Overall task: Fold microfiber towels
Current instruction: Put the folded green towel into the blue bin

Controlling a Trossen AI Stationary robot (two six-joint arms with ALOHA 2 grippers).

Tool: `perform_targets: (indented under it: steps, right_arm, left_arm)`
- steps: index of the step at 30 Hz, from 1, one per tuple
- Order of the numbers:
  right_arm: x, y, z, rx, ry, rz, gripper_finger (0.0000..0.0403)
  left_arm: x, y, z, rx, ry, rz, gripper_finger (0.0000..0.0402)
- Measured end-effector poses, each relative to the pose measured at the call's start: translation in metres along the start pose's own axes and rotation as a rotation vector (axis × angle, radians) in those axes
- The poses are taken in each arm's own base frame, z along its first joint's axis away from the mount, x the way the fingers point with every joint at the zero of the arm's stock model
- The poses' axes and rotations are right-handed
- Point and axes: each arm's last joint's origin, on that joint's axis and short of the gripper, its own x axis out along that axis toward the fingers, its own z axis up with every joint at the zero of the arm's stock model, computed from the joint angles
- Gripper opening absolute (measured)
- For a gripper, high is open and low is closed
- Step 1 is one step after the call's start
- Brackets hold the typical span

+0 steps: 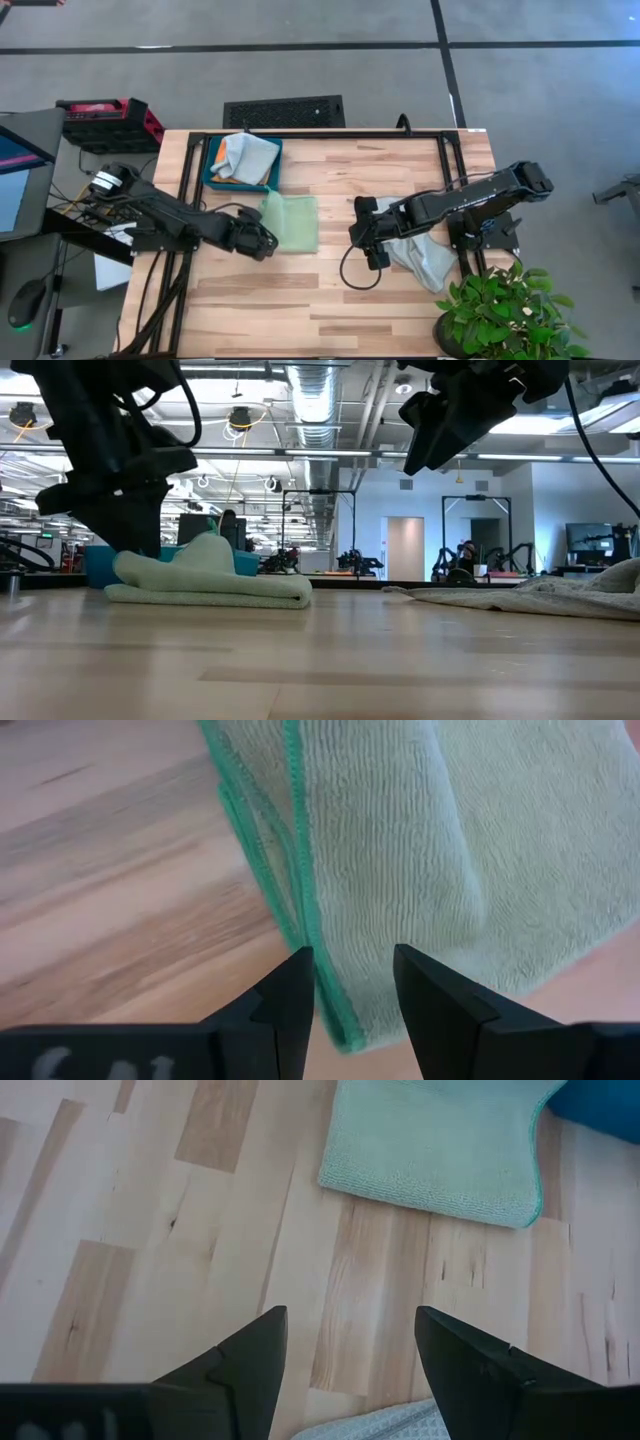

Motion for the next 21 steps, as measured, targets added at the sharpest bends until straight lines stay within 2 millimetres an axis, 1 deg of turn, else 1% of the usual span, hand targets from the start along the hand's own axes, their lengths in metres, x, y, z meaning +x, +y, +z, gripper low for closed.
perform_targets:
  steps: [10,14,21]
  right_arm:
    - [0.0,0.0,0.0,0.0,-0.004,0.0,0.0244]
    - [0.0,0.0,0.0,0.001,-0.006,0.0,0.0244]
    - [0.0,0.0,0.0,0.002,-0.001,0.0,0.0244]
  left_arm:
    - [0.009,0.002,0.004,-0.071,0.02,0.055,0.0132]
    - [0.017,0.002,0.005,-0.078,0.042,0.086,0.0132]
    - [0.037,-0.004,0.003,-0.053,0.086,0.095,0.0132]
